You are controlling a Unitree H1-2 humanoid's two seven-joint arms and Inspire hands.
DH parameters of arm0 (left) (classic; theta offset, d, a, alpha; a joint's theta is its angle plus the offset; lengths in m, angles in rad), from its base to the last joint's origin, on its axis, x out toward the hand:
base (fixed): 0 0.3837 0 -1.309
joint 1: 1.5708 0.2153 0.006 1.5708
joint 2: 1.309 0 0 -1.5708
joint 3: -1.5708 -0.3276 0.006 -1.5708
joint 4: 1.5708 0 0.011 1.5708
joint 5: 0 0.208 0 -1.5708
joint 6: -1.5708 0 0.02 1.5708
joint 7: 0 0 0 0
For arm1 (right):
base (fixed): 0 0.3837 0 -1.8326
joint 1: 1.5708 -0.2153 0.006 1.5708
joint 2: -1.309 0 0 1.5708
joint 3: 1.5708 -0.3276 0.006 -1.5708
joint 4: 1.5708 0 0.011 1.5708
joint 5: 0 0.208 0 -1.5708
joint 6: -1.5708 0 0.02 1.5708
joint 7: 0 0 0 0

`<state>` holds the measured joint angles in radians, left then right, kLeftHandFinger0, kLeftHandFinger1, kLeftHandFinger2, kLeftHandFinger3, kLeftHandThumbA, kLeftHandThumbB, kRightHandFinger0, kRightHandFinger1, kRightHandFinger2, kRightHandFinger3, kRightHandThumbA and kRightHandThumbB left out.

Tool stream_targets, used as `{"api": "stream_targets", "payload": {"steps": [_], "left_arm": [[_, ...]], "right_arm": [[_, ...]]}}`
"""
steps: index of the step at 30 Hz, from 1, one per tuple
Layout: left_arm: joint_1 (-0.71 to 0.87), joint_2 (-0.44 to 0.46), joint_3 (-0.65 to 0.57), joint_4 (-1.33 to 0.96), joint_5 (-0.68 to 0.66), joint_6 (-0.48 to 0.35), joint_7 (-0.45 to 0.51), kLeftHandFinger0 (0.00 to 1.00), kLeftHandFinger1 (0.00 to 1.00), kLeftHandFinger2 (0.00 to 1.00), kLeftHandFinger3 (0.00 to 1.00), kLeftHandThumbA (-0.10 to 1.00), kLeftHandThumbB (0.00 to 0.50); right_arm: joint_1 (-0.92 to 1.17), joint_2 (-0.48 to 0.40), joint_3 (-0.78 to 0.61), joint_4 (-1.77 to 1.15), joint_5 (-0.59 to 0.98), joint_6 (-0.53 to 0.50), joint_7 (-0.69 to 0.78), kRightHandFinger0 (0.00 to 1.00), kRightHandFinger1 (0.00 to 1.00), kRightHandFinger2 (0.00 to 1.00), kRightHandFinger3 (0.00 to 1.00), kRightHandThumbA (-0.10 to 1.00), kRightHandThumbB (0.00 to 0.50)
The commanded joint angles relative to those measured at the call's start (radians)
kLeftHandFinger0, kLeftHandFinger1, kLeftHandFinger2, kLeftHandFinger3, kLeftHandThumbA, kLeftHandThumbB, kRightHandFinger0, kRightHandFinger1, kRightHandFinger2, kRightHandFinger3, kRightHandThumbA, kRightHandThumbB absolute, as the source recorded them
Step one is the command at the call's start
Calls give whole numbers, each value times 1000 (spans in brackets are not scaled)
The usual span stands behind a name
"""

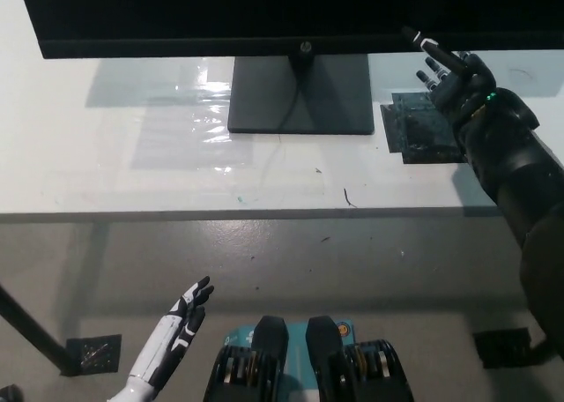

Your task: The monitor is being placed at the center of the desk and the robot uses its right hand to grab on the right side of the monitor and tilt the angle of the montior sideways.

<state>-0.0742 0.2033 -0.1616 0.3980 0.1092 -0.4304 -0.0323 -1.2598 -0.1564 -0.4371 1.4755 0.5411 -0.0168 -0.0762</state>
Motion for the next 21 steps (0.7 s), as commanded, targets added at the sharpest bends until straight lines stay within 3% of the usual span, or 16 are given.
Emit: {"api": "stream_targets", "payload": {"steps": [1,4,7,10,13,19,21], "left_arm": [[-6,6,-7,-35,-3,-40,2,1000,1000,1000,1000,1000,243],[-6,6,-7,-35,-3,-40,2,1000,1000,1000,1000,1000,246],[-9,17,-5,-30,2,-40,1,1000,1000,1000,1000,1000,241],[-9,19,-5,-27,-3,-40,-3,1000,1000,1000,1000,1000,245],[-8,20,-4,-27,-1,-40,1,1000,1000,1000,1000,1000,252],[-23,21,4,-12,-2,-40,9,1000,1000,1000,1000,1000,238],[-27,20,7,-3,-8,-40,6,1000,1000,1000,1000,1000,243]], "right_arm": [[-194,-42,-12,-40,-2,-38,43,1000,1000,1000,1000,1000,318],[-194,-42,-14,-40,-4,-38,44,1000,1000,1000,1000,1000,317],[-135,3,-85,-55,58,-66,101,1000,1000,1000,1000,1000,369],[-80,36,-123,-87,74,-62,155,1000,1000,1000,1000,1000,334],[29,80,-112,-228,86,-32,269,1000,1000,1000,1000,1000,361],[503,245,60,-1159,229,230,338,1000,1000,1000,1000,1000,458],[621,250,113,-1371,289,282,353,1000,1000,1000,1000,1000,454]]}}
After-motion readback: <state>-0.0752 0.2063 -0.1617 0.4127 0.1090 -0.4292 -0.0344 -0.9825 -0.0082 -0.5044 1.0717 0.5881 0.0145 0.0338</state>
